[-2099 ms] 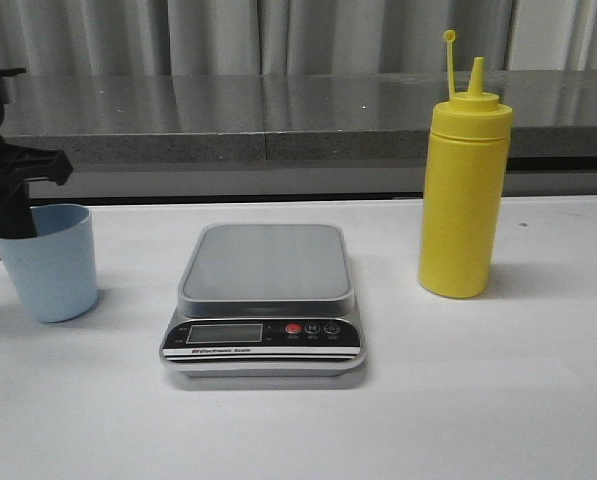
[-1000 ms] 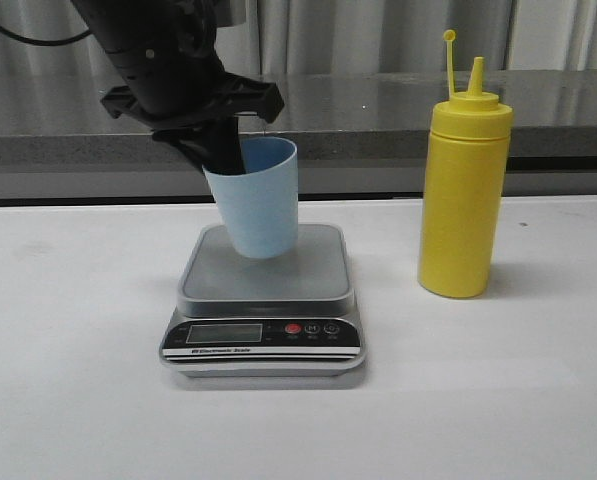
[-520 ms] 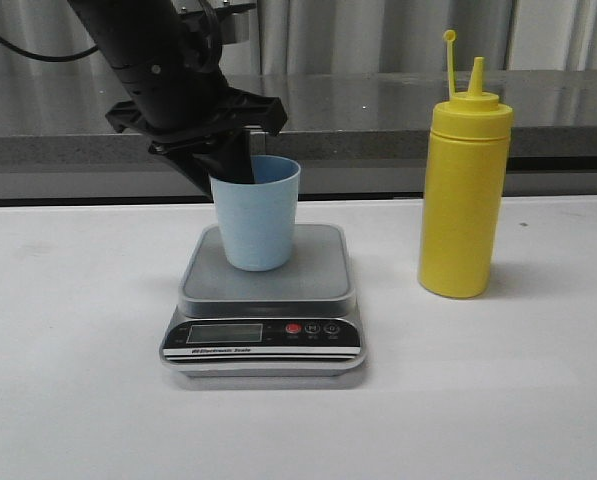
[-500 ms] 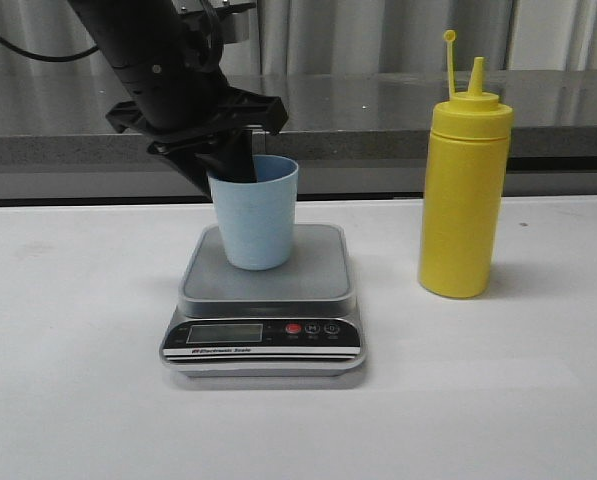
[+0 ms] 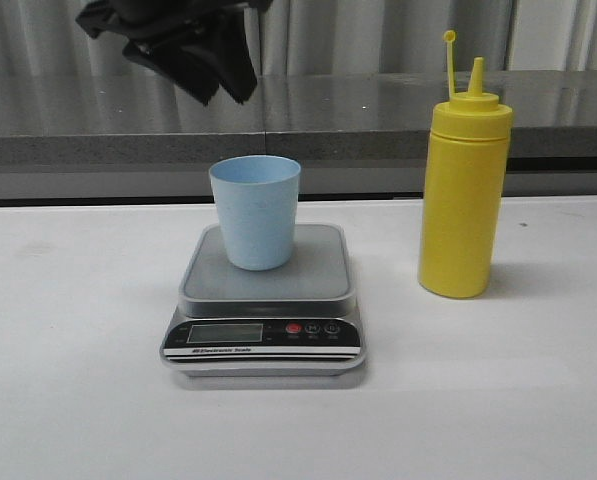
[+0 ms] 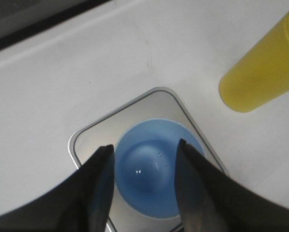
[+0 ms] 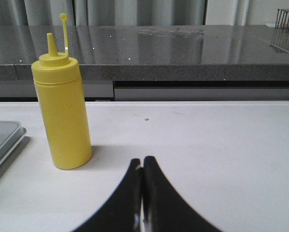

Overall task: Pour seasoning into cup on scale with both arms
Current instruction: 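Open the left gripper and raise it away from the cup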

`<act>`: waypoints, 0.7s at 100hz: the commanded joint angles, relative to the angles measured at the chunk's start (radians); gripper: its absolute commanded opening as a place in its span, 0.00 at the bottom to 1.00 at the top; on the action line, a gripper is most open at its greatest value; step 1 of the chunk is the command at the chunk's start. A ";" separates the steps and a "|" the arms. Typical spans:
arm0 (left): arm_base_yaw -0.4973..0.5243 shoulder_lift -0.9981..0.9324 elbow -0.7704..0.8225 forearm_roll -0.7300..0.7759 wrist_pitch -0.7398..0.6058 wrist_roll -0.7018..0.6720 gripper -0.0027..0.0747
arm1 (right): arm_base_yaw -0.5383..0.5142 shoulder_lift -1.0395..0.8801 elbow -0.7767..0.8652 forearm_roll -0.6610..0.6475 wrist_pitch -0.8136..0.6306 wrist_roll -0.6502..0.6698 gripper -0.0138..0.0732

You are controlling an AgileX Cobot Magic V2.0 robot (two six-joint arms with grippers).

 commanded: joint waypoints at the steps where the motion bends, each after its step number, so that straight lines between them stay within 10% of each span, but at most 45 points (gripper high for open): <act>1: -0.001 -0.117 0.025 -0.022 -0.103 -0.038 0.30 | -0.003 -0.022 -0.018 -0.006 -0.073 -0.001 0.08; 19: 0.042 -0.267 0.166 -0.022 -0.141 -0.052 0.00 | -0.003 -0.022 -0.018 -0.006 -0.073 -0.001 0.08; 70: 0.324 -0.818 0.568 0.004 -0.163 -0.052 0.01 | -0.003 -0.022 -0.018 -0.006 -0.075 -0.001 0.08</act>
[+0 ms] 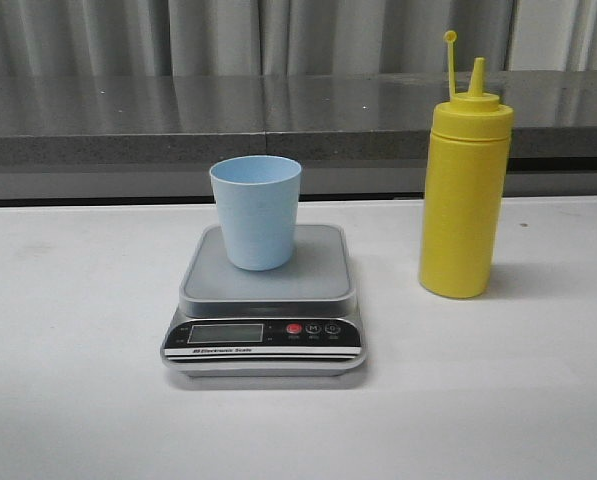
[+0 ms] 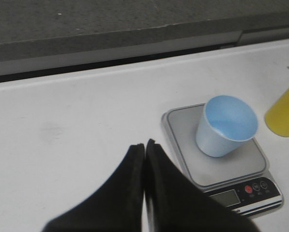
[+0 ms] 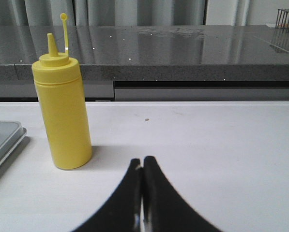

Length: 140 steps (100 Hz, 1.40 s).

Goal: Pour seasoning into cup on scale with both arms

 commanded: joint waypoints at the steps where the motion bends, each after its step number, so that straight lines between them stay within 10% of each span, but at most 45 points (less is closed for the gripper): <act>1: 0.047 -0.119 0.045 -0.007 -0.082 -0.011 0.01 | -0.003 -0.022 -0.018 -0.006 -0.076 -0.001 0.08; 64: 0.150 -0.709 0.404 0.032 -0.091 -0.011 0.01 | -0.003 -0.013 -0.067 -0.006 -0.069 -0.001 0.08; 101: 0.150 -0.743 0.404 0.032 -0.045 -0.011 0.01 | -0.003 0.238 -0.314 -0.006 0.211 -0.002 0.08; 140: 0.150 -0.743 0.404 0.032 -0.045 -0.011 0.01 | 0.047 0.545 -0.398 -0.006 0.019 -0.024 0.23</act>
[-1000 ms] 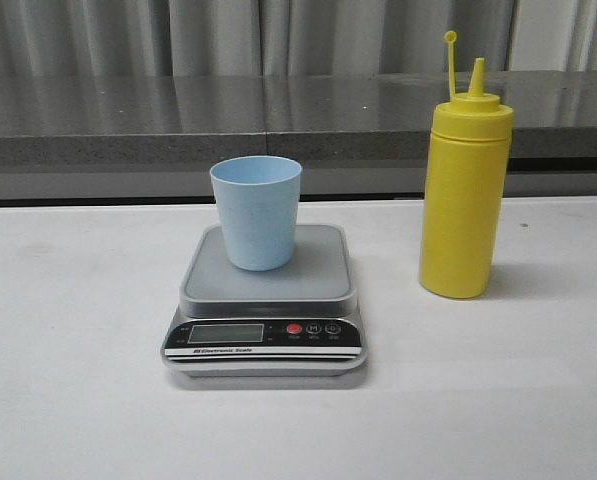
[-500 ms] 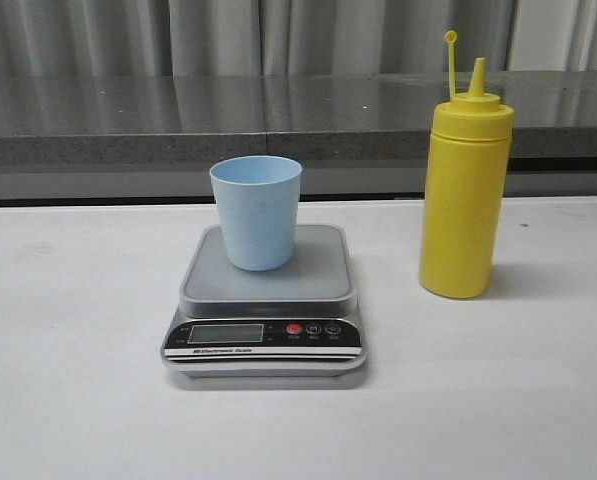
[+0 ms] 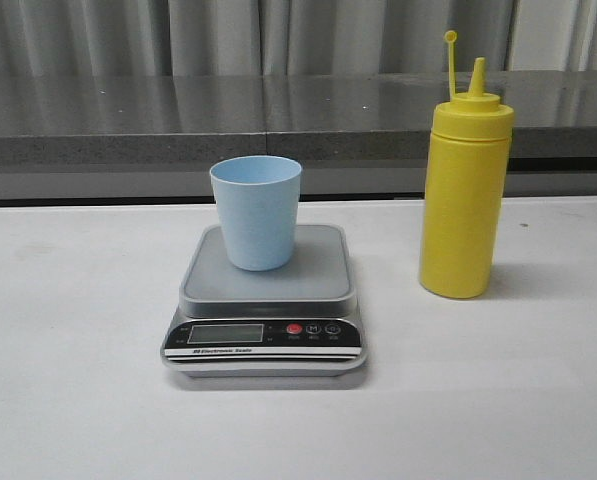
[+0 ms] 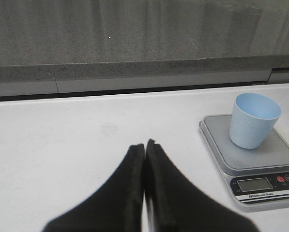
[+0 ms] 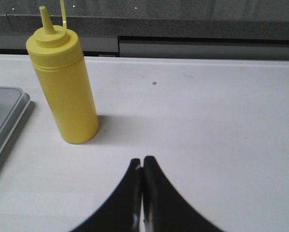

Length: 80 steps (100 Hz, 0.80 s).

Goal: Pour seasoning into cup on scale with both arms

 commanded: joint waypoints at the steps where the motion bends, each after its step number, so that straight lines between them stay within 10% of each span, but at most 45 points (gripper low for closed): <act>1: 0.003 0.010 -0.027 -0.009 -0.074 -0.010 0.01 | 0.026 0.059 -0.040 -0.006 -0.164 -0.013 0.24; 40: 0.003 0.010 -0.027 -0.009 -0.074 -0.010 0.01 | 0.202 0.281 -0.036 -0.005 -0.489 0.021 0.93; 80: 0.003 0.010 -0.027 -0.009 -0.074 -0.010 0.01 | 0.281 0.637 -0.036 -0.014 -0.921 0.055 0.90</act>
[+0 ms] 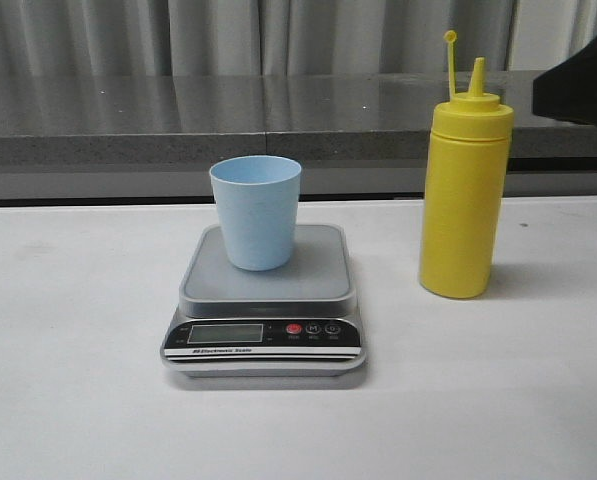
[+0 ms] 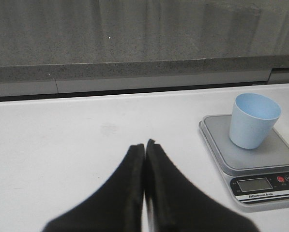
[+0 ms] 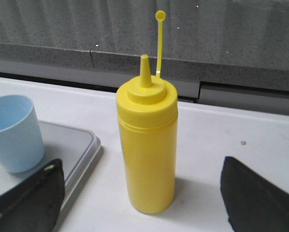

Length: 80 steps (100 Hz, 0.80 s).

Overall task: Pour seasoning into cup on scale with both arms
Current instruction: 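Move the right gripper to the yellow bottle and close around it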

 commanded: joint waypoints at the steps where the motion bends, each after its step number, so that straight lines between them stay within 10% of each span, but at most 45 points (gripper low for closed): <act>1: 0.003 0.011 -0.027 -0.009 -0.074 -0.010 0.01 | 0.005 0.074 -0.035 -0.015 -0.202 0.006 0.90; 37: 0.003 0.011 -0.027 -0.009 -0.074 -0.010 0.01 | 0.015 0.408 -0.046 -0.027 -0.545 0.105 0.90; 80: 0.003 0.011 -0.027 -0.009 -0.074 -0.010 0.01 | 0.012 0.624 -0.195 -0.027 -0.571 0.105 0.90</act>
